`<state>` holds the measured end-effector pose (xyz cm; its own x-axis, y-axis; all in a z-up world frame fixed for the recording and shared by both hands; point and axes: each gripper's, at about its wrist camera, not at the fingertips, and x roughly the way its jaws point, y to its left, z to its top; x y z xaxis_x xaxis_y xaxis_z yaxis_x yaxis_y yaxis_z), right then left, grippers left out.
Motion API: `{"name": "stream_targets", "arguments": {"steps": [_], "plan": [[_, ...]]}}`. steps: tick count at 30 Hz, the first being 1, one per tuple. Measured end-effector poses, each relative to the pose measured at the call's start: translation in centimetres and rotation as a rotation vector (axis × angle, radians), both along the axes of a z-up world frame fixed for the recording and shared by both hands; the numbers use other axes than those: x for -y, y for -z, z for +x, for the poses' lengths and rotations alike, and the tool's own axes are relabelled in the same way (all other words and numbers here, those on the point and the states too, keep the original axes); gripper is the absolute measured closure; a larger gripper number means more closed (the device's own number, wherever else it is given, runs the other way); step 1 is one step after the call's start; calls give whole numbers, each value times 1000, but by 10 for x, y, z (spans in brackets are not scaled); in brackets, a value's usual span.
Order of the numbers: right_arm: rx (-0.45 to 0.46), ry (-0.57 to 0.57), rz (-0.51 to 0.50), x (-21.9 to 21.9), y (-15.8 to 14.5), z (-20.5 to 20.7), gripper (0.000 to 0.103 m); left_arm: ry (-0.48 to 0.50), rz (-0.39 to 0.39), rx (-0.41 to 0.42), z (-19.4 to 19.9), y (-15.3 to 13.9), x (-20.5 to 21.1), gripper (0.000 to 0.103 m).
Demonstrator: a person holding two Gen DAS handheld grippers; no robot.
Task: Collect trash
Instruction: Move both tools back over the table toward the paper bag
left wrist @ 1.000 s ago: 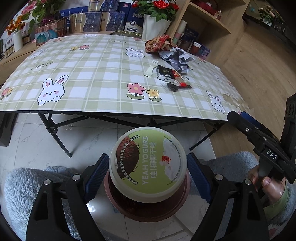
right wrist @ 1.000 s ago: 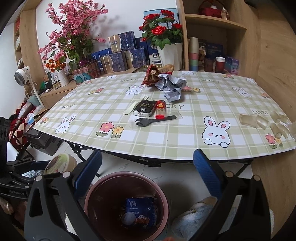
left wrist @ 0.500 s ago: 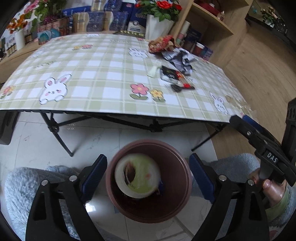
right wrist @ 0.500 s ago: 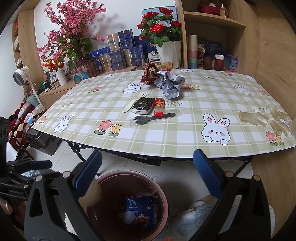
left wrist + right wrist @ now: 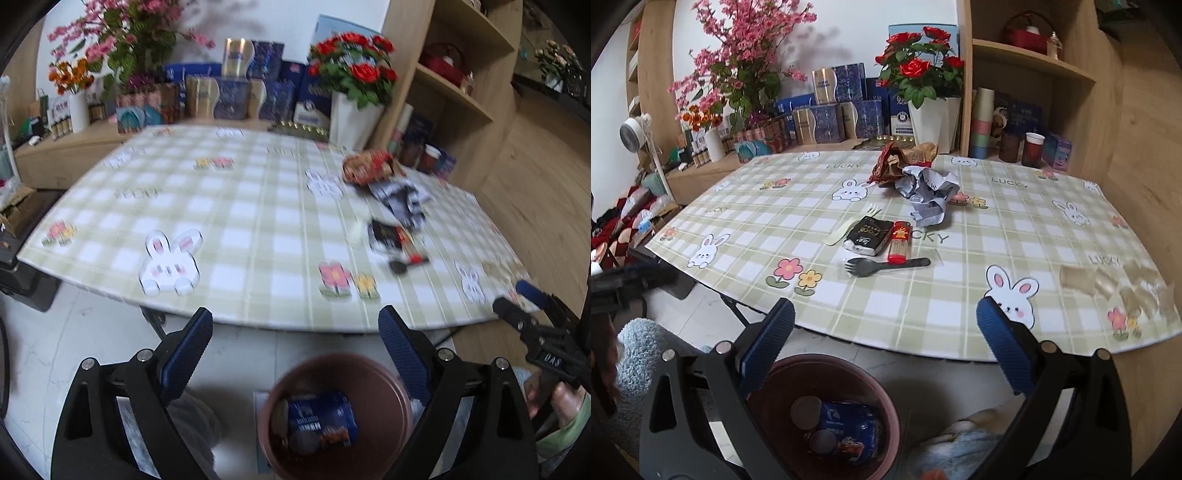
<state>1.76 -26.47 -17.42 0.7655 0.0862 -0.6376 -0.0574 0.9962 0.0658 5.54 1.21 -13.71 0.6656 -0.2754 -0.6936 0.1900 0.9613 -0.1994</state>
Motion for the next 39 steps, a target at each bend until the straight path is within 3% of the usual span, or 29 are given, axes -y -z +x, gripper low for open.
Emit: {"name": "stream_targets", "arguments": {"steps": [4, 12, 22, 26, 39], "plan": [[-33, 7, 17, 7, -3, 15, 6, -22, 4, 32, 17, -11, -6, 10], [-14, 44, 46, 24, -9, 32, 6, -19, -34, 28, 38, -15, -4, 6], [-21, 64, 85, 39, 4, 51, 6, -19, -8, 11, 55, 2, -1, 6], [-47, 50, 27, 35, 9, 60, 6, -11, -3, 10, 67, 5, 3, 6], [-134, 92, 1, 61, 41, 113, 6, 134, -2, 8, 129, -8, 57, 6]]}}
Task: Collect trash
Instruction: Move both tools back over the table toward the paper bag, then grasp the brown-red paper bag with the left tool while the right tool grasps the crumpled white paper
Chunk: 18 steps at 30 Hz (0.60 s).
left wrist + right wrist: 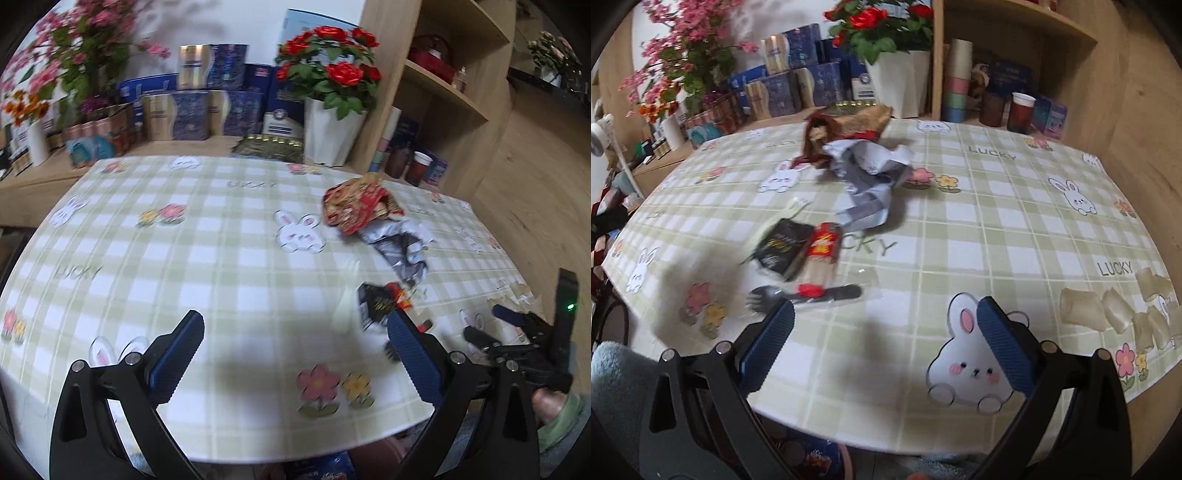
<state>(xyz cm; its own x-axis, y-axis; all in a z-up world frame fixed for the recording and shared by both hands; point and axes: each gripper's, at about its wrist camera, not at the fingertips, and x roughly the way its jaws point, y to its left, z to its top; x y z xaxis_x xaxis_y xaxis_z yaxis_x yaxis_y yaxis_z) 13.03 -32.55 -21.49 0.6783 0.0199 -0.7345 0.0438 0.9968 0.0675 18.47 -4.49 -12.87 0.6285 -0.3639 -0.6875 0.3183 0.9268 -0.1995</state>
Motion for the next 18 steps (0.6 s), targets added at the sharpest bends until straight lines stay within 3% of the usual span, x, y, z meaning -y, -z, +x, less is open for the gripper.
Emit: {"name": "stream_targets", "arguments": {"steps": [6, 10, 15, 18], "plan": [[-8, -2, 25, 12, 9, 31, 6, 69, -29, -38, 47, -8, 44, 6], [-9, -4, 51, 17, 13, 51, 6, 96, -7, -81, 82, 4, 78, 6], [-8, -5, 68, 18, 14, 70, 6, 58, -138, -182, 138, 15, 107, 6], [-9, -5, 74, 17, 15, 78, 6, 42, -175, -230, 170, 20, 126, 6]]}}
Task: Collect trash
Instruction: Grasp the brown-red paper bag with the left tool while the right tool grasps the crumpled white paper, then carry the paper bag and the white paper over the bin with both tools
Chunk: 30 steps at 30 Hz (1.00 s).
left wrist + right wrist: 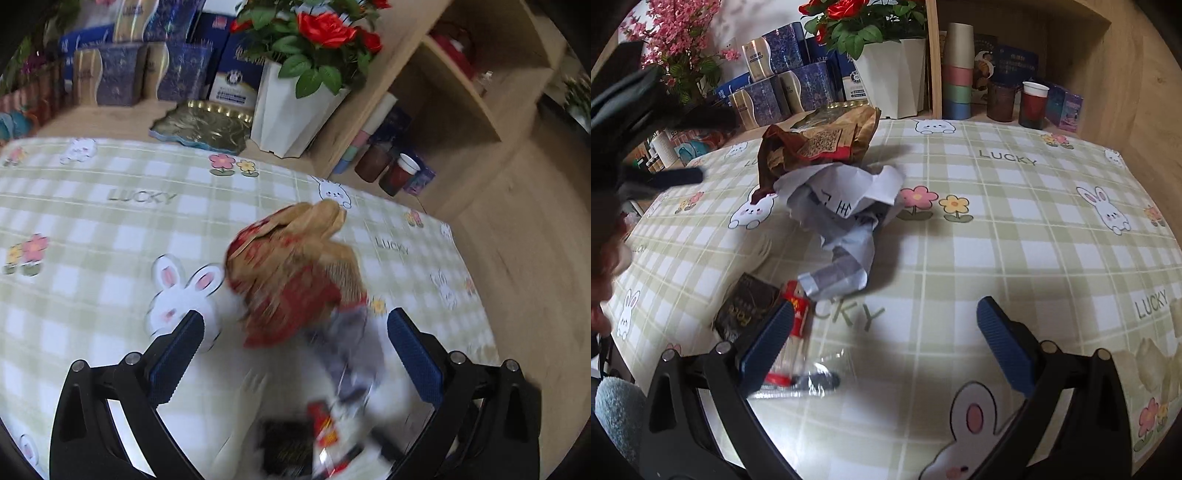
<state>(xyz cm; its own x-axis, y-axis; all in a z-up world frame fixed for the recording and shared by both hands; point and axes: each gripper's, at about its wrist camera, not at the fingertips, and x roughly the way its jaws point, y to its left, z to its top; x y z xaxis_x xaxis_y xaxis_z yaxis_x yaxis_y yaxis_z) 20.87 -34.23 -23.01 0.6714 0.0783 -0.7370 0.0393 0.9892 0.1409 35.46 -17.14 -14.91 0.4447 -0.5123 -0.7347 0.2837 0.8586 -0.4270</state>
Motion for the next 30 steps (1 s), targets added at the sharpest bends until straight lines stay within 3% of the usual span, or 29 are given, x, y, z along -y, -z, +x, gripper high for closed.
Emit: {"name": "stream_targets", "arguments": {"steps": [4, 7, 8, 9, 11, 17, 23, 28, 30], "plan": [[-9, -4, 6, -1, 3, 10, 6, -19, -16, -163, 38, 25, 23, 6], [-6, -6, 10, 1, 4, 13, 6, -54, -39, -198, 50, 35, 28, 8], [-6, -7, 10, 2, 4, 14, 6, -58, -46, -205, 52, 38, 29, 18], [-7, -8, 7, 3, 4, 16, 6, -54, -20, -212, 52, 40, 29, 56], [-5, -10, 14, 5, 4, 18, 6, -6, 2, -173, 48, 38, 28, 68], [-22, -32, 45, 5, 7, 34, 6, 3, -39, -87, 44, 16, -1, 71], [-1, -49, 38, -5, -1, 54, 6, -17, -20, 72, 24, -26, -39, 71], [-16, -46, -15, -5, 2, 77, 8, -40, 7, 136, -3, -39, -72, 71], [-38, -54, 15, 1, 6, 82, 36, -49, 8, 145, -17, -41, -88, 71]]}}
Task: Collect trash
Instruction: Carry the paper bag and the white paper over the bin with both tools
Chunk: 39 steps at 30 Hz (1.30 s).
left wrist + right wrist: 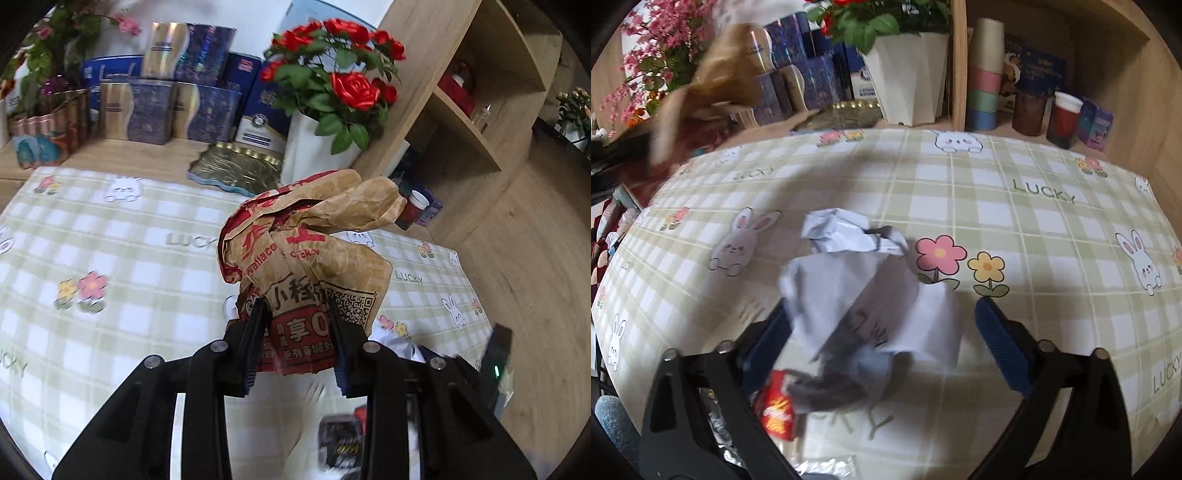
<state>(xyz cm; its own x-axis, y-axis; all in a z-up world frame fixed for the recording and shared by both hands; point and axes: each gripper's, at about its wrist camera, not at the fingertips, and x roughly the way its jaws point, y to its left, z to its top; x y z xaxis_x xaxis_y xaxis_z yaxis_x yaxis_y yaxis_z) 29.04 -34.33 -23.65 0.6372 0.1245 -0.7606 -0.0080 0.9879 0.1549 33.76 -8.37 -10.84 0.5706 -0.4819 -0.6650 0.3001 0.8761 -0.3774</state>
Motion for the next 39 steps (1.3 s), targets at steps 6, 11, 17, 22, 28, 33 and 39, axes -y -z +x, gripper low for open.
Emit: {"name": "stream_targets", "arguments": {"steps": [6, 11, 17, 22, 28, 33, 39], "plan": [[75, 51, 78, 14, -16, -22, 54, -23, 44, 35, -41, -4, -29, 71], [119, 59, 96, 14, -32, -47, 55, -18, 59, 79, -82, -13, -39, 71], [150, 44, 127, 8, -50, -83, 55, -7, 41, 77, -128, -19, -49, 71], [170, 26, 147, 4, -61, -121, 55, 7, 32, 59, -166, -21, -55, 71], [191, -1, 174, -7, -72, -166, 55, 5, 32, 45, -208, -19, -65, 71], [215, -50, 172, -24, -86, -205, 55, -9, 24, 43, -239, -20, -78, 71], [196, -124, 181, -48, -86, -251, 55, -15, 25, 41, -269, -21, -90, 71]]}}
